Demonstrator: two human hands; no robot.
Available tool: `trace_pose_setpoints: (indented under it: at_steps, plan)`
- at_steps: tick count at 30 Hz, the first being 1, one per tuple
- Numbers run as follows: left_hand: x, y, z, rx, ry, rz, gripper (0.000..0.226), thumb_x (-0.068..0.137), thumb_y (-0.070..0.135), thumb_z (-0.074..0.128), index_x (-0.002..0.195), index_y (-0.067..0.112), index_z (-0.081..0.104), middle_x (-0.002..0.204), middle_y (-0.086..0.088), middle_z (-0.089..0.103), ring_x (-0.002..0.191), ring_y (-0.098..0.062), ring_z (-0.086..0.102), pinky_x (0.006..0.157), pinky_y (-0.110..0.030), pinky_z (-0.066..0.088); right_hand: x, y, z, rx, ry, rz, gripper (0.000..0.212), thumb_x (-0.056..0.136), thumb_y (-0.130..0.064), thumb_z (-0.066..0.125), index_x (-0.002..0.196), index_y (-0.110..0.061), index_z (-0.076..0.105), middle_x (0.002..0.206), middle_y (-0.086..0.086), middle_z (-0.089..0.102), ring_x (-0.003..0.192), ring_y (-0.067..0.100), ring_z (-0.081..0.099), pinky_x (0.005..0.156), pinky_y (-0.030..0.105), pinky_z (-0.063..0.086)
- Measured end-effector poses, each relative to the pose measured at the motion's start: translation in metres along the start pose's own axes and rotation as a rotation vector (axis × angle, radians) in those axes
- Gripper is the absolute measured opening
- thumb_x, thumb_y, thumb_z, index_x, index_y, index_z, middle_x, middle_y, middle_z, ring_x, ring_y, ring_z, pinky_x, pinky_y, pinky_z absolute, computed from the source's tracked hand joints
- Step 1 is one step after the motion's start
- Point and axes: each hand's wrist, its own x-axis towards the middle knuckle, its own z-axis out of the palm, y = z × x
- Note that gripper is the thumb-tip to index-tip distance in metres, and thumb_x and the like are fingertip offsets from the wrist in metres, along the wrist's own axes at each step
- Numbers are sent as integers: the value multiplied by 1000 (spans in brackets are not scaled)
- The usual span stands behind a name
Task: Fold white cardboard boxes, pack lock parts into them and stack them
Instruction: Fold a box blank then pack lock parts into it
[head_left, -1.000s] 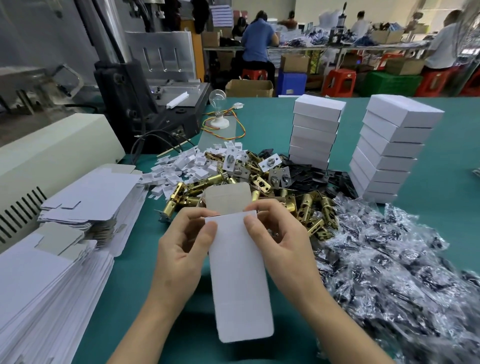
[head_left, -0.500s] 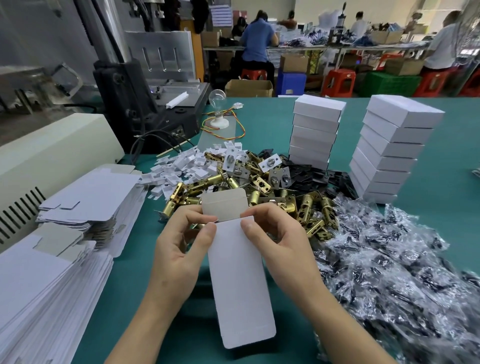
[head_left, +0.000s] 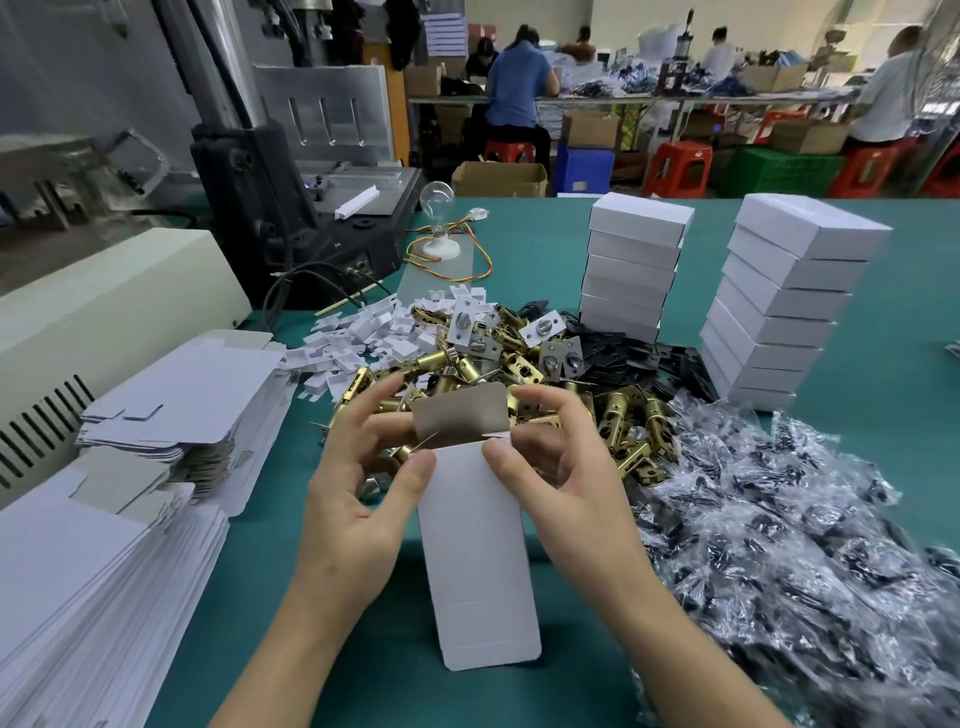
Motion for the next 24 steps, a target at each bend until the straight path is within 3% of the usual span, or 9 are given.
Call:
trace_pose_setpoints:
  at_steps: [2,5,7,9,12,14,17,21,24]
  plan:
    - [1,0,-1,-33,-9,-22,55,95,23,67,143,47,57,116,10,71,107,-15,68,88,-23,55,1,-1,-1,-19,-21,-16,28,93,-40,69,120,-39,62,105,-4,76,102,17,72,87,46,60]
    - [3,-2,-3,1,-82,86,25,99,24,63,120,33,72,117,3,71,116,-24,66,95,-28,54,1,-1,-1,-13,-23,-19,17,94,-40,68,109,-32,68,96,-2,75,91,15,71,80,43,59]
    - [3,-2,-3,-13,-115,107,19,100,24,59,111,29,74,114,0,71,115,-25,66,95,-24,51,1,-1,-1,-15,-21,-19,16,93,-42,67,104,-30,69,94,-1,74,87,15,70,75,42,56]
    - [3,-1,-2,-88,-153,49,18,102,33,59,110,26,73,114,-4,72,112,-25,67,93,-25,53,1,-1,-2,11,-36,-6,17,91,-43,68,103,-30,71,94,1,74,87,17,70,74,44,56]
    - [3,2,-1,-180,-128,-59,36,99,59,61,101,26,76,108,-7,74,105,-25,71,89,-28,57,1,-2,-1,-17,-77,-3,16,90,-44,69,101,-32,72,93,0,73,80,17,68,70,36,53]
    - [5,3,-1,-164,-113,-128,32,96,57,63,95,27,77,103,-6,76,100,-24,71,86,-30,58,0,-1,0,-40,-96,2,16,90,-44,70,101,-32,72,91,-1,71,72,14,64,64,33,50]
    - [6,0,-2,-127,-156,-191,27,91,50,63,99,30,79,102,-3,77,97,-19,71,83,-28,57,0,0,-2,-45,-87,5,15,91,-41,72,103,-32,72,92,-5,72,76,10,70,63,30,55]
    - [5,0,-4,-129,-207,-246,32,90,52,62,108,32,81,109,-1,78,102,-19,71,86,-30,58,1,-1,-3,-25,-80,8,22,89,-45,72,107,-33,70,96,-1,75,87,20,74,72,44,62]
    - [6,1,-6,-164,-218,-279,32,90,49,64,112,32,81,110,-2,78,103,-17,72,87,-27,58,0,0,-2,-44,-118,10,20,93,-42,68,111,-34,69,101,-3,76,96,17,74,80,41,62]
